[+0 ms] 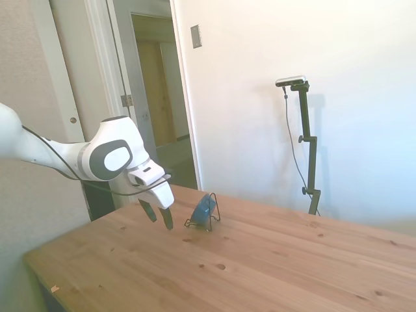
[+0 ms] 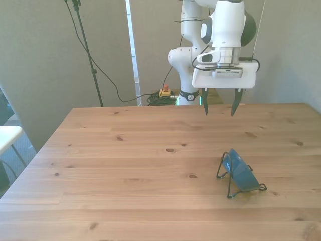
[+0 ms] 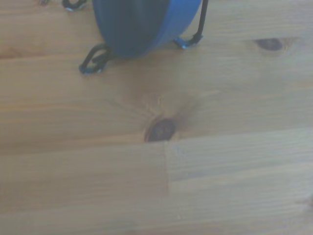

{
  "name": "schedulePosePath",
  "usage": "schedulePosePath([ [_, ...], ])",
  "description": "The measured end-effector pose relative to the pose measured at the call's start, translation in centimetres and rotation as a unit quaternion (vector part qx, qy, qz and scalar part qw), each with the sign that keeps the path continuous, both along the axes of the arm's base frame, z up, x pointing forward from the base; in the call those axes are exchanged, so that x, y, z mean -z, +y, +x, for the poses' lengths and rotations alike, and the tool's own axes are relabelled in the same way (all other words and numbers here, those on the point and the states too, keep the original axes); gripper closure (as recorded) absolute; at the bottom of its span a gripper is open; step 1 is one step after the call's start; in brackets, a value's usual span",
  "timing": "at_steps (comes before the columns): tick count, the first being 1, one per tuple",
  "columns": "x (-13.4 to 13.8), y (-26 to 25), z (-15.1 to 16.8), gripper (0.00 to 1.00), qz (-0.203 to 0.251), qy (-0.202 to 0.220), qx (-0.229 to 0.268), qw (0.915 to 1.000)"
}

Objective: Unload the bowl

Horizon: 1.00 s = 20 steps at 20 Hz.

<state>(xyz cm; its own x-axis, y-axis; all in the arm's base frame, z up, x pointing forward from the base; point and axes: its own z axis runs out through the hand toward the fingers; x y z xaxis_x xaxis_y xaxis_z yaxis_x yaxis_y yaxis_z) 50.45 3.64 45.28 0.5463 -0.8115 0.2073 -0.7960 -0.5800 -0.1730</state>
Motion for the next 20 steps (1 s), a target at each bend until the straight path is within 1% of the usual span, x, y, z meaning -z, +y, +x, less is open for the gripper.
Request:
schedulePosePath([
  [4,0.8,1.3,2.0,0.00,-0.027,-0.023,0.032,0.9988],
  [8,1.9,2.4,4.6,0.00,-0.049,-0.035,0.061,0.9963],
  [9,2.0,2.8,5.5,0.00,-0.054,-0.042,0.072,0.9951],
  [10,2.6,3.7,8.2,0.00,-0.053,-0.051,0.089,0.9933],
  [13,2.1,4.1,9.0,0.00,-0.057,-0.060,0.096,0.9919],
  [16,2.1,4.6,10.1,0.00,-0.068,-0.076,0.112,0.9885],
  [20,2.2,5.0,11.6,0.00,-0.091,-0.075,0.123,0.9854],
])
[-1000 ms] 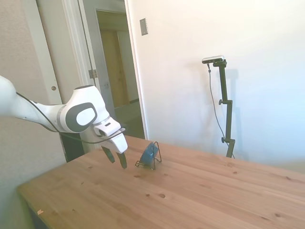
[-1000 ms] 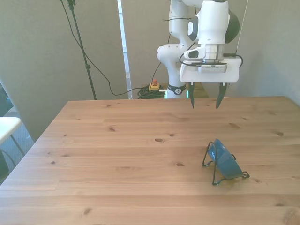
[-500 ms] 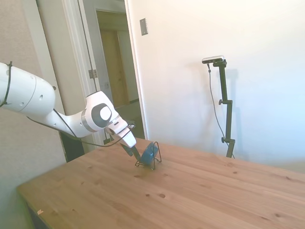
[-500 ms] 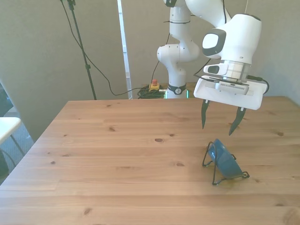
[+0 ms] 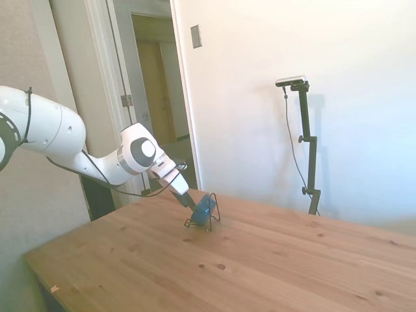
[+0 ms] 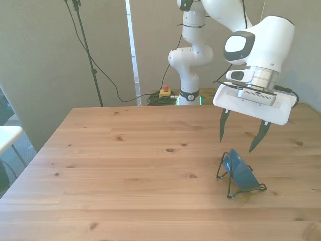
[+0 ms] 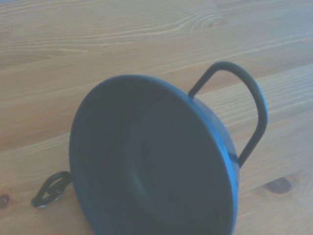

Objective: Unload the bowl

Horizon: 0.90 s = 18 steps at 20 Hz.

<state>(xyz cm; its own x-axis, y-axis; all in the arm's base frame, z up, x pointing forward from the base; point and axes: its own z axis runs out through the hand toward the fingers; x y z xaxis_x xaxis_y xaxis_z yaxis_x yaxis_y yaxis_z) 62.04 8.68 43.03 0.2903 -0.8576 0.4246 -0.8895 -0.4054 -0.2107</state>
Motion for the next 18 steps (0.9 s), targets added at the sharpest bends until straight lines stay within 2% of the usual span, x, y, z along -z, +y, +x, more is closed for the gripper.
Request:
schedulePosePath([
  [5,-0.5,-0.2,2.2,0.00,-0.020,0.003,0.012,0.9997],
  [10,0.5,0.4,4.3,0.00,-0.032,0.011,0.015,0.9993],
  [18,0.9,0.2,5.1,0.00,-0.058,0.017,0.023,0.9979],
])
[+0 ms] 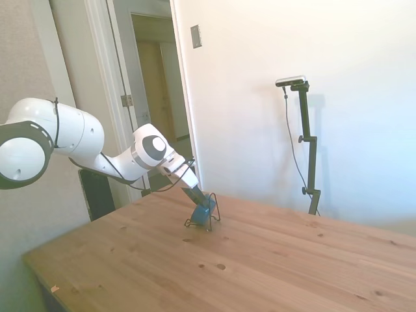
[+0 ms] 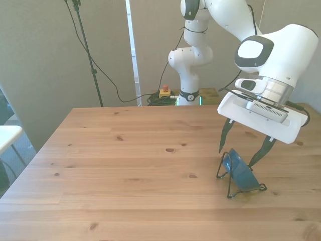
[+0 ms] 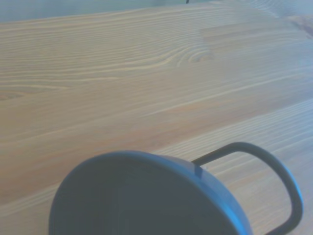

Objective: Unload the bowl

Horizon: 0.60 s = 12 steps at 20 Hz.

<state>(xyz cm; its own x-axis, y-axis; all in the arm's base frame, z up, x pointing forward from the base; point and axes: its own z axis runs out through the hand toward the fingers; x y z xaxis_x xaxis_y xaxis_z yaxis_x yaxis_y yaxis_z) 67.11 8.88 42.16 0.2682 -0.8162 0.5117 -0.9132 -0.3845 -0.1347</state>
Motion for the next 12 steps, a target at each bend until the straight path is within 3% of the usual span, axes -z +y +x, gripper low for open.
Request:
schedulePosePath([
  [3,0.20,0.36,-0.10,0.00,-0.006,0.004,0.000,1.0000],
  [4,0.24,0.51,-0.14,1.00,-0.009,0.004,0.001,0.9999],
  [12,0.62,0.54,-0.01,1.00,-0.020,0.004,0.008,0.9998],
])
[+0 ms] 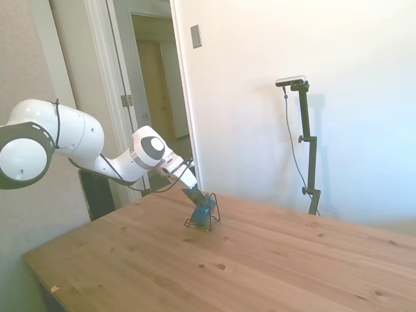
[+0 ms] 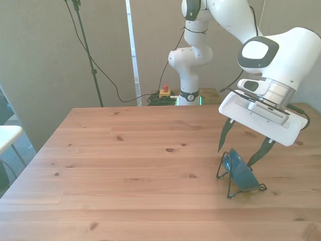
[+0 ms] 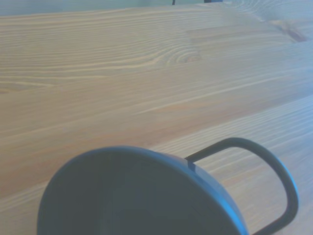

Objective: Unload the bowl

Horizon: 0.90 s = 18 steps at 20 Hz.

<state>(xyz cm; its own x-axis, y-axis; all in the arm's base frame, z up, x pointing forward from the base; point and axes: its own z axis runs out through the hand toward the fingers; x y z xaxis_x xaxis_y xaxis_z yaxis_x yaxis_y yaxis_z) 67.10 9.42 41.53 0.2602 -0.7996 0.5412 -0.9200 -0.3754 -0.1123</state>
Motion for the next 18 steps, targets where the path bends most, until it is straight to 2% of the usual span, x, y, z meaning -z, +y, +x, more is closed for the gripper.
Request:
schedulePosePath([
  [18,0.43,-0.07,0.03,1.00,-0.004,0.008,0.004,0.9999],
])
